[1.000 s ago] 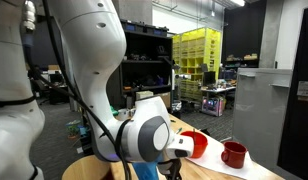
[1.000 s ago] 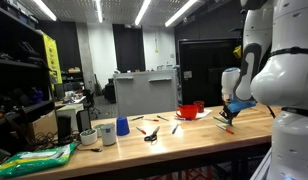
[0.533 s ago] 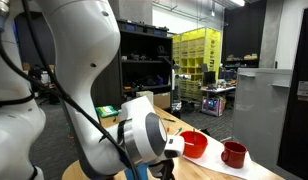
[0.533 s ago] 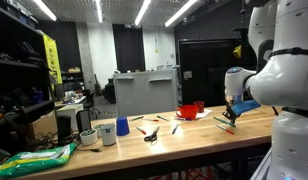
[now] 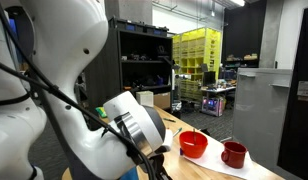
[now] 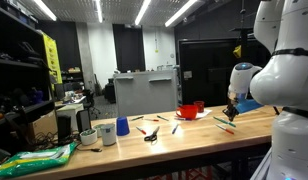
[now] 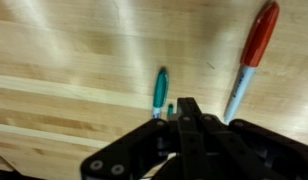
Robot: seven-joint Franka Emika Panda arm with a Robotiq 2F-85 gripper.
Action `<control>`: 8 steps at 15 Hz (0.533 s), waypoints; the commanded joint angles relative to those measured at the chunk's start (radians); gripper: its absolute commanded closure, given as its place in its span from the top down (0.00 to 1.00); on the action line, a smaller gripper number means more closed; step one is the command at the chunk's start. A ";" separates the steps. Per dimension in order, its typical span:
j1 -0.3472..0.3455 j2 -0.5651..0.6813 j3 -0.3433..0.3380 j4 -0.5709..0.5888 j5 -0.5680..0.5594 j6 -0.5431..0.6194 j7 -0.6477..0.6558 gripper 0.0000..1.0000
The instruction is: Take the red marker out of the red bowl and place it on the table top
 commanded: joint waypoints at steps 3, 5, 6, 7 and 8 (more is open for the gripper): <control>-0.022 0.036 0.014 -0.002 -0.180 0.140 0.179 0.00; -0.021 0.038 0.016 -0.003 -0.240 0.150 0.244 0.00; -0.020 0.039 0.015 -0.003 -0.265 0.155 0.272 0.00; -0.020 0.041 0.017 -0.003 -0.291 0.154 0.303 0.00; -0.021 0.042 0.017 -0.003 -0.315 0.154 0.330 0.00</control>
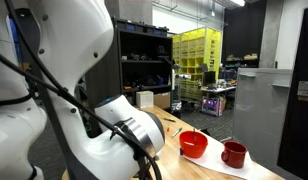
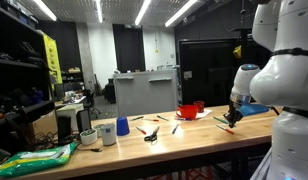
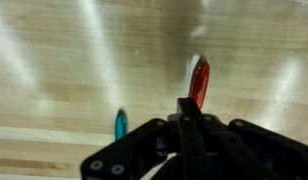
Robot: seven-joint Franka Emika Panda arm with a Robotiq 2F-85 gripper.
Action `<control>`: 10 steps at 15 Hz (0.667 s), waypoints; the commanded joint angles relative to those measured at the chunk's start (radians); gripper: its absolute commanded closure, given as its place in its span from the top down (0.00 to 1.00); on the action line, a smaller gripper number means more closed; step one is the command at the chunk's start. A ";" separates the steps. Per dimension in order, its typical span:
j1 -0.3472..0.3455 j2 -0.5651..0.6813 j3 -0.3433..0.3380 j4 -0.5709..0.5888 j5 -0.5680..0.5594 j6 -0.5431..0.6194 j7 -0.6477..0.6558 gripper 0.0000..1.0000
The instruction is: Take the red marker out of the red bowl and place it on the table top
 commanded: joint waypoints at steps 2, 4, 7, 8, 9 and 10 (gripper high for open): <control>-0.014 0.004 0.015 0.000 -0.124 0.016 0.150 0.00; -0.011 0.010 0.019 0.000 -0.165 0.015 0.197 0.00; -0.005 0.021 0.025 0.000 -0.211 0.017 0.251 0.00; -0.003 0.026 0.029 0.000 -0.222 0.016 0.266 0.00; -0.001 0.030 0.032 0.000 -0.232 0.016 0.280 0.00; 0.001 0.033 0.036 0.000 -0.239 0.016 0.292 0.00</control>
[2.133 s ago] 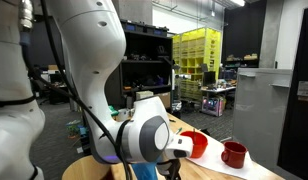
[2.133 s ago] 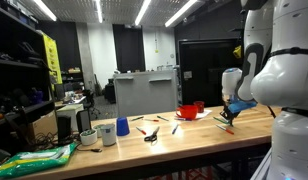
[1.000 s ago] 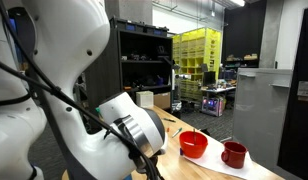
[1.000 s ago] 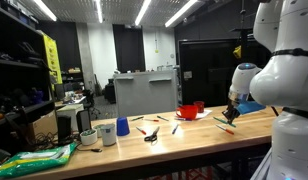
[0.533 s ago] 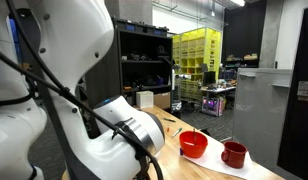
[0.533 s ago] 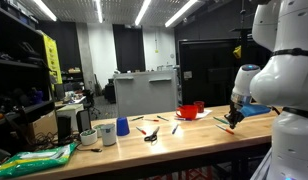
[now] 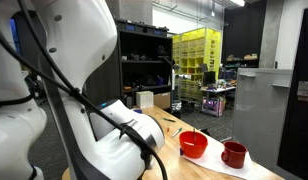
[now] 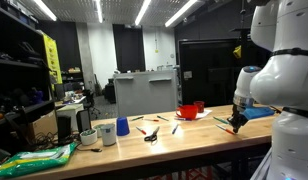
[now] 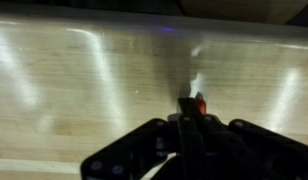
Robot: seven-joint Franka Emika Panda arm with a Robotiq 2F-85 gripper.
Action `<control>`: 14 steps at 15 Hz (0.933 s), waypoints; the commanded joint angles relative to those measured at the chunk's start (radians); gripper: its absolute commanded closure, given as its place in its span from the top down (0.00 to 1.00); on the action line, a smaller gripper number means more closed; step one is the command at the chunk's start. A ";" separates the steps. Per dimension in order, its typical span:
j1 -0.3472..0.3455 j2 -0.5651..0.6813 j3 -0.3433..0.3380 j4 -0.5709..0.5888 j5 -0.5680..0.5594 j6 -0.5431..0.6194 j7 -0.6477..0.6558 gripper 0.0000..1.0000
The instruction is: Take the red marker out of the red bowl and place it on the table top
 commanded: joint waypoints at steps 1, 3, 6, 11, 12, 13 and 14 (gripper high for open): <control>0.003 0.009 0.025 0.000 -0.054 0.013 0.081 0.00; 0.008 0.007 0.034 0.000 -0.060 0.014 0.094 0.00; 0.019 0.004 0.053 0.000 -0.059 0.009 0.103 0.00; 0.090 0.008 0.153 0.001 0.012 -0.050 0.084 0.00; 0.103 0.009 0.172 0.005 0.025 -0.061 0.080 0.00; 0.117 0.010 0.188 0.007 0.038 -0.070 0.077 0.00; 0.173 0.007 0.121 -0.018 0.191 -0.086 -0.107 0.00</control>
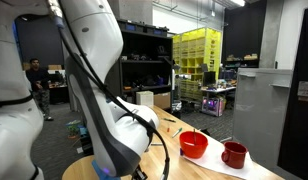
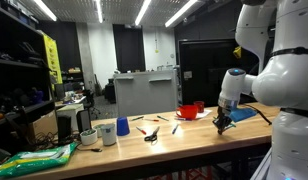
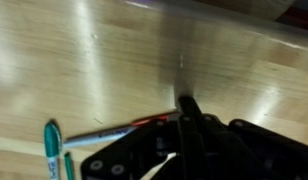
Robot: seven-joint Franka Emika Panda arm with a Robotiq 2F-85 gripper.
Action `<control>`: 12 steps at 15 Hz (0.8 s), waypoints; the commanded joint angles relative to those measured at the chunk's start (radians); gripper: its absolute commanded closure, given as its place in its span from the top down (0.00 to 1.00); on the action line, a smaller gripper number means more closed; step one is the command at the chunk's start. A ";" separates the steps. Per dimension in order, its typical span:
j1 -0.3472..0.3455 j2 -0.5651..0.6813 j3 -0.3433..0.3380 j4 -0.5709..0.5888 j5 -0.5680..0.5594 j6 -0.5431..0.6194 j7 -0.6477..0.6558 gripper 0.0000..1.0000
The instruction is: Take the red marker out of the red bowl and place it on the table top
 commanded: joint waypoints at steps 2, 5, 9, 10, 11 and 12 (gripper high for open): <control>0.076 0.000 0.038 0.003 0.109 -0.044 -0.063 0.00; 0.087 0.002 0.055 0.013 0.113 -0.049 -0.065 0.00; 0.079 -0.004 0.060 0.030 0.114 -0.045 -0.068 0.00; 0.074 -0.006 0.057 0.037 0.113 -0.037 -0.073 0.00; 0.070 -0.006 0.056 0.043 0.112 -0.031 -0.078 0.00; 0.066 -0.004 0.055 0.051 0.110 -0.020 -0.085 0.00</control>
